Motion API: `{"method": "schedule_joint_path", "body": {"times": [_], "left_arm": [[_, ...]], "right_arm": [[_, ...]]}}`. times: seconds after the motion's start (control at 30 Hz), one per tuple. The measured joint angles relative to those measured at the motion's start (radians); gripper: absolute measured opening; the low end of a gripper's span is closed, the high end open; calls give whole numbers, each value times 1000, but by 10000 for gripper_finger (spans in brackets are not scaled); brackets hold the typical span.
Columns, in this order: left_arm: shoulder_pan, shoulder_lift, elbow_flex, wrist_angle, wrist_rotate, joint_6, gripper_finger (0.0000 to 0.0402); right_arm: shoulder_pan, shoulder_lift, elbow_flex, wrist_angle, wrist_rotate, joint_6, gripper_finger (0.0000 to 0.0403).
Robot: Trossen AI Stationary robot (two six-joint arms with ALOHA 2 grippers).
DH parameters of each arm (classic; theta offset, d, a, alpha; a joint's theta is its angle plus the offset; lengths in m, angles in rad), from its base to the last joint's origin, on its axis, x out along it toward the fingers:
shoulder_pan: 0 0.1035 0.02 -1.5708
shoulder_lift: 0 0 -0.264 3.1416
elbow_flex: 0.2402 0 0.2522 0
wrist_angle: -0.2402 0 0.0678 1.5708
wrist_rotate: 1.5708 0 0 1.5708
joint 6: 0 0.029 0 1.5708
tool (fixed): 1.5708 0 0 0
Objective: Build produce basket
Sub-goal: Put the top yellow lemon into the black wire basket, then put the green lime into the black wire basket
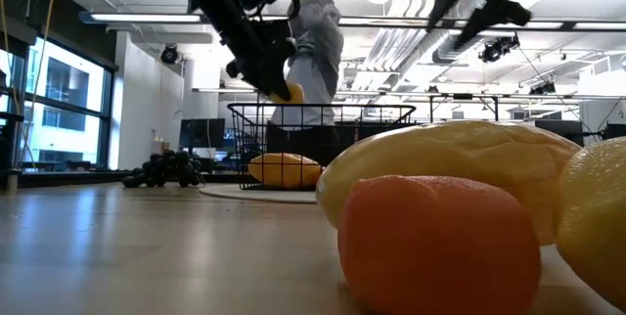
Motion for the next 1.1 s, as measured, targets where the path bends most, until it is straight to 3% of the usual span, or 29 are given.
{"method": "schedule_joint_path", "body": {"times": [0.27,0.47,0.77,1.1], "left_arm": [[44,7,0,-45,19,78,143],[69,7,0,-52,72,93,166],[77,7,0,-58,52,126,236],[77,7,26,-80,51,130,245]], "right_arm": [[23,0,-41,-181,-106,318,259],[83,0,-168,-144,-207,540,259],[176,0,-315,-12,-250,799,259],[279,7,-408,65,-288,988,259]]}}
